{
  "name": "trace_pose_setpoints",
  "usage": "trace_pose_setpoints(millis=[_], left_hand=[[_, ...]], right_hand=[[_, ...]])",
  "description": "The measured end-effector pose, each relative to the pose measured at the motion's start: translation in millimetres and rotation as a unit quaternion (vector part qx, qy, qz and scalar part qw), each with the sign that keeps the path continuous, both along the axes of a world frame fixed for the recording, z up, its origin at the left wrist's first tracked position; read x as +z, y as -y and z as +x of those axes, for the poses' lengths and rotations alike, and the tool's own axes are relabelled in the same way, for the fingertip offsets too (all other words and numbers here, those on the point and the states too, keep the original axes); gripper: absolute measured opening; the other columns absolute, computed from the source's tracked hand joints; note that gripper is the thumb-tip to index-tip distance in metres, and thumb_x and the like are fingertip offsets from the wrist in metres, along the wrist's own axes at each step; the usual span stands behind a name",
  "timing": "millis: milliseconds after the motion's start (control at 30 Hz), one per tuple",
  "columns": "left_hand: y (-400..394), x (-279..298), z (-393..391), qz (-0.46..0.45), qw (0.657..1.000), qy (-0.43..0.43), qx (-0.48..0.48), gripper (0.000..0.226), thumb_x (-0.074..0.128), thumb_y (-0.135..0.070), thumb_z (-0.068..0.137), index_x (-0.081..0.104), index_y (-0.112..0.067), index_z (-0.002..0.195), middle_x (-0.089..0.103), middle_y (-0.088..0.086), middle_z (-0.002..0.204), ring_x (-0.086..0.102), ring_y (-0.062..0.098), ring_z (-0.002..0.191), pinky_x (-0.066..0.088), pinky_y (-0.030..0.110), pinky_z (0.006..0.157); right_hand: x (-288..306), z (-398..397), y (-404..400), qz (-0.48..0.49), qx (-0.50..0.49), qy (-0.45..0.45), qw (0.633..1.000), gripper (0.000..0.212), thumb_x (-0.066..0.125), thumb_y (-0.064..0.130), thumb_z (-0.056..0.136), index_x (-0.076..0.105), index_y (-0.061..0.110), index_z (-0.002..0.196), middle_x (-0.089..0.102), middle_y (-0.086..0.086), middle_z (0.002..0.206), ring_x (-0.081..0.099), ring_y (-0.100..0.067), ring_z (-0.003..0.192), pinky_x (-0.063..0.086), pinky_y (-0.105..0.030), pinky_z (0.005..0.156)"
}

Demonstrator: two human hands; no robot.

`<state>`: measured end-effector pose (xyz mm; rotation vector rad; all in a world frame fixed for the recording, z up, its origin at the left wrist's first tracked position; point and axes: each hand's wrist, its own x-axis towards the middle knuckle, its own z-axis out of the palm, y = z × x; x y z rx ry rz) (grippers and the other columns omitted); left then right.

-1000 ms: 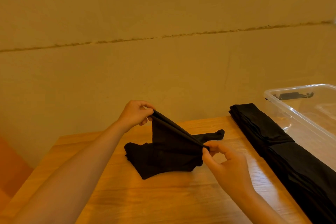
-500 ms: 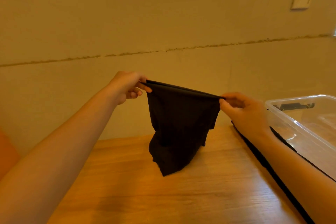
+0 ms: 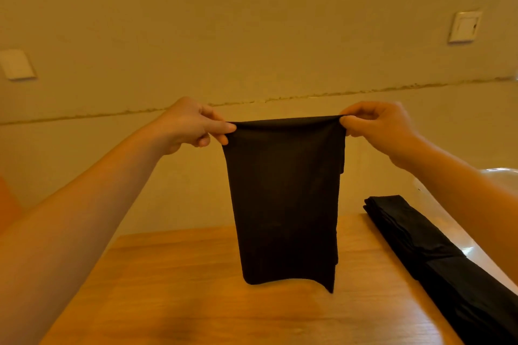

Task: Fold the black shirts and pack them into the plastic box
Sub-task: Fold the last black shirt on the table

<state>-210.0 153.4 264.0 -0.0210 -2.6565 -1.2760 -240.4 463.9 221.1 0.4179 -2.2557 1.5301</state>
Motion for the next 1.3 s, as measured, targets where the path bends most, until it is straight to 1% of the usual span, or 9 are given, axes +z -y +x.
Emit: trace_pose_setpoints(millis=[67, 200, 300, 433, 700, 867, 967, 1133, 1300], left_hand=[[-1, -2, 2, -0.056, 0.998, -0.025, 0.011, 0.015, 0.078, -0.027, 0.078, 0.073, -0.014, 0.082, 0.068, 0.001, 0.065, 0.047, 0.008, 0.053, 0.040, 0.023, 0.058], [0, -5, 0, -0.119, 0.991, -0.057, 0.017, 0.011, 0.078, -0.029, 0.078, 0.068, -0.023, 0.077, 0.058, -0.008, 0.077, 0.050, 0.004, 0.075, 0.042, 0.025, 0.069], [3, -6, -9, -0.146, 0.987, -0.062, 0.014, 0.013, 0.077, -0.030, 0.079, 0.070, -0.019, 0.081, 0.061, -0.005, 0.073, 0.054, 0.006, 0.070, 0.041, 0.026, 0.069], [2, -3, -29, -0.174, 0.979, -0.090, 0.051, 0.018, 0.077, -0.028, 0.080, 0.071, -0.012, 0.087, 0.061, -0.001, 0.064, 0.056, 0.008, 0.059, 0.038, 0.022, 0.056], [4, -9, -44, -0.145, 0.959, -0.225, 0.096, 0.016, 0.076, -0.025, 0.081, 0.071, -0.013, 0.088, 0.060, -0.006, 0.071, 0.057, 0.013, 0.067, 0.044, 0.026, 0.064], [10, -95, 14, -0.151, 0.960, -0.234, 0.021, 0.008, 0.078, -0.021, 0.078, 0.070, -0.021, 0.081, 0.062, -0.008, 0.070, 0.056, 0.010, 0.067, 0.041, 0.014, 0.062], [13, -177, 60, -0.239, 0.939, -0.244, -0.029, 0.012, 0.079, -0.023, 0.076, 0.073, -0.019, 0.085, 0.068, -0.007, 0.076, 0.059, 0.009, 0.067, 0.052, 0.030, 0.064], [12, -290, 137, -0.271, 0.943, -0.159, -0.106, 0.030, 0.050, -0.057, 0.084, 0.069, -0.034, 0.087, 0.065, -0.020, 0.085, 0.052, -0.009, 0.083, 0.040, 0.011, 0.073], [11, -324, 176, -0.272, 0.939, -0.180, -0.108, 0.021, 0.055, -0.048, 0.081, 0.069, -0.034, 0.087, 0.066, -0.021, 0.089, 0.051, -0.009, 0.088, 0.032, 0.009, 0.084]], right_hand=[[-1, -2, 0, 0.018, 0.006, 0.016, 1.000, 0.013, 0.063, 0.014, 0.089, 0.069, 0.024, 0.081, 0.067, 0.002, 0.076, 0.060, -0.007, 0.069, 0.049, -0.017, 0.067], [0, -10, -3, 0.053, 0.013, 0.055, 0.997, 0.008, 0.063, 0.016, 0.090, 0.070, 0.018, 0.088, 0.067, 0.002, 0.077, 0.061, -0.005, 0.068, 0.045, -0.009, 0.055], [4, -23, -1, 0.082, 0.015, 0.076, 0.994, 0.008, 0.063, 0.016, 0.090, 0.070, 0.016, 0.088, 0.068, -0.001, 0.079, 0.064, -0.008, 0.071, 0.046, -0.007, 0.054], [14, -47, 9, 0.118, 0.012, 0.071, 0.990, 0.008, 0.064, 0.018, 0.090, 0.069, 0.013, 0.093, 0.068, -0.002, 0.083, 0.064, -0.011, 0.076, 0.055, -0.024, 0.074], [16, -63, 17, 0.056, -0.029, -0.005, 0.998, 0.010, 0.063, 0.023, 0.091, 0.069, 0.021, 0.099, 0.064, 0.006, 0.082, 0.058, -0.006, 0.074, 0.047, -0.020, 0.069], [-61, -17, 4, 0.099, 0.009, -0.014, 0.995, 0.011, 0.065, 0.021, 0.090, 0.070, 0.026, 0.099, 0.065, 0.018, 0.089, 0.059, 0.002, 0.085, 0.044, -0.015, 0.077], [-134, 34, -10, 0.182, 0.061, -0.006, 0.981, 0.015, 0.065, 0.025, 0.087, 0.067, 0.036, 0.097, 0.065, 0.022, 0.096, 0.059, 0.005, 0.092, 0.045, -0.015, 0.083], [-243, 113, -30, 0.304, 0.145, 0.051, 0.940, 0.036, 0.042, 0.077, 0.077, 0.059, 0.055, 0.099, 0.061, 0.029, 0.105, 0.055, 0.008, 0.105, 0.050, -0.023, 0.091], [-274, 153, -36, 0.292, 0.120, -0.056, 0.947, 0.040, 0.040, 0.063, 0.091, 0.069, 0.037, 0.101, 0.061, 0.031, 0.105, 0.055, 0.007, 0.102, 0.046, -0.017, 0.088]])
